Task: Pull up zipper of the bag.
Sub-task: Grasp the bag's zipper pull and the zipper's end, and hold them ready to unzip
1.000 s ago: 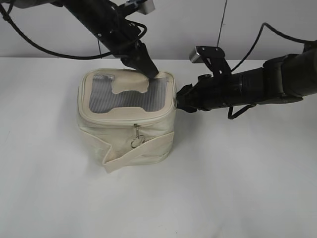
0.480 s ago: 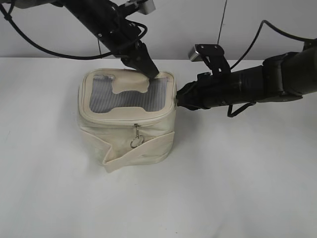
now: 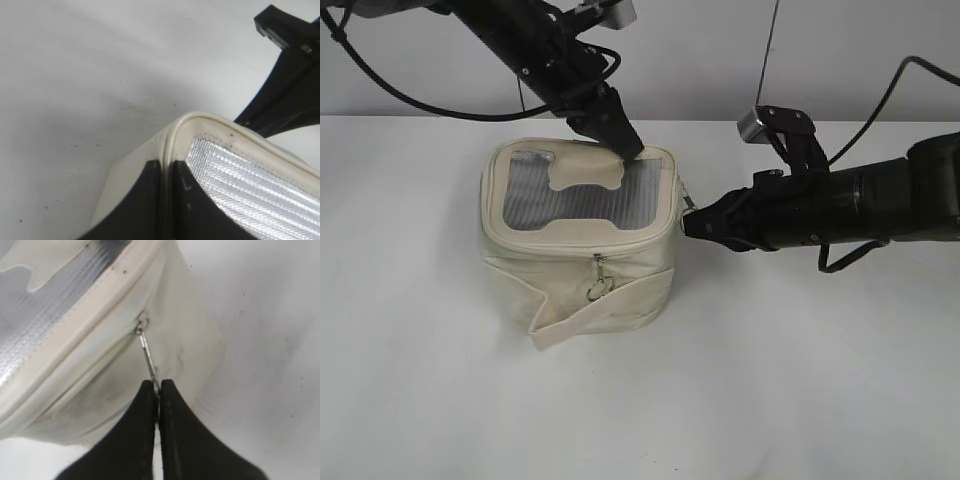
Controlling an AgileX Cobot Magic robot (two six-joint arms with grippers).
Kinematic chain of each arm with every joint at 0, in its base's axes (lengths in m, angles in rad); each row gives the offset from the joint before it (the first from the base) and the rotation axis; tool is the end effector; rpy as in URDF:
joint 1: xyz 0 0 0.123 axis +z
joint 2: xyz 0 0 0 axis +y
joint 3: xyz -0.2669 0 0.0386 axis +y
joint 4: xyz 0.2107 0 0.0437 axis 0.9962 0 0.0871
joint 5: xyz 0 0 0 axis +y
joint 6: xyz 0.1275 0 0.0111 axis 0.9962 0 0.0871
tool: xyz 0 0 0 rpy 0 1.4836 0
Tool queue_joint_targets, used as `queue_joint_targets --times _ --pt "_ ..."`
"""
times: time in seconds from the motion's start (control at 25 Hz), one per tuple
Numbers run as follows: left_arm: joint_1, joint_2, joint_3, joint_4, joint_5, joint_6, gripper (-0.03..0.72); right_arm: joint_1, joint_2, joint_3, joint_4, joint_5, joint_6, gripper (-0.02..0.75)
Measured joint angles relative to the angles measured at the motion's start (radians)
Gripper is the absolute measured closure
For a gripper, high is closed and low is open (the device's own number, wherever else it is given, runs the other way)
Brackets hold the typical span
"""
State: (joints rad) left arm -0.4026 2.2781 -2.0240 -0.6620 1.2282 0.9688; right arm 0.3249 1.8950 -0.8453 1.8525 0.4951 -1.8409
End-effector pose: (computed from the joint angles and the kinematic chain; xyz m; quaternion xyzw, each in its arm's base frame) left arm 0.3797 -0.2422 0.1892 0.5331 0.7810 -0.2788 0.1675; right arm 0.3060 0.1648 0.1200 -0.2108 0.8825 0.2809 0.3127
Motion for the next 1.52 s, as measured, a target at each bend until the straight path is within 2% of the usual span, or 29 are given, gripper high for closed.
queue_joint_targets --times 0.24,0.48,0.64,0.76,0.96,1.2,1.52 --pt "-0.003 0.000 0.000 -0.001 -0.005 -0.048 0.646 -0.001 -0.080 0.121 0.010 0.063 0.029 0.729" --pt "-0.010 0.000 0.001 0.002 -0.036 -0.158 0.648 0.013 -0.157 0.188 -0.143 0.129 0.199 0.729" --pt "-0.013 0.000 0.001 0.009 -0.050 -0.225 0.648 0.112 -0.174 0.188 -0.147 0.110 0.264 0.729" --pt "-0.013 0.000 0.001 0.011 -0.050 -0.239 0.648 0.228 -0.174 0.168 -0.072 0.018 0.271 0.729" --pt "-0.013 -0.001 0.001 0.021 -0.046 -0.250 0.648 0.394 -0.141 0.053 -0.061 -0.114 0.305 0.729" --pt "-0.013 -0.003 0.001 0.032 -0.034 -0.275 0.648 0.458 -0.024 -0.090 -0.093 -0.135 0.387 0.729" --pt "-0.012 -0.003 0.001 0.032 -0.032 -0.301 0.641 0.458 -0.013 -0.103 -0.190 -0.139 0.474 0.724"
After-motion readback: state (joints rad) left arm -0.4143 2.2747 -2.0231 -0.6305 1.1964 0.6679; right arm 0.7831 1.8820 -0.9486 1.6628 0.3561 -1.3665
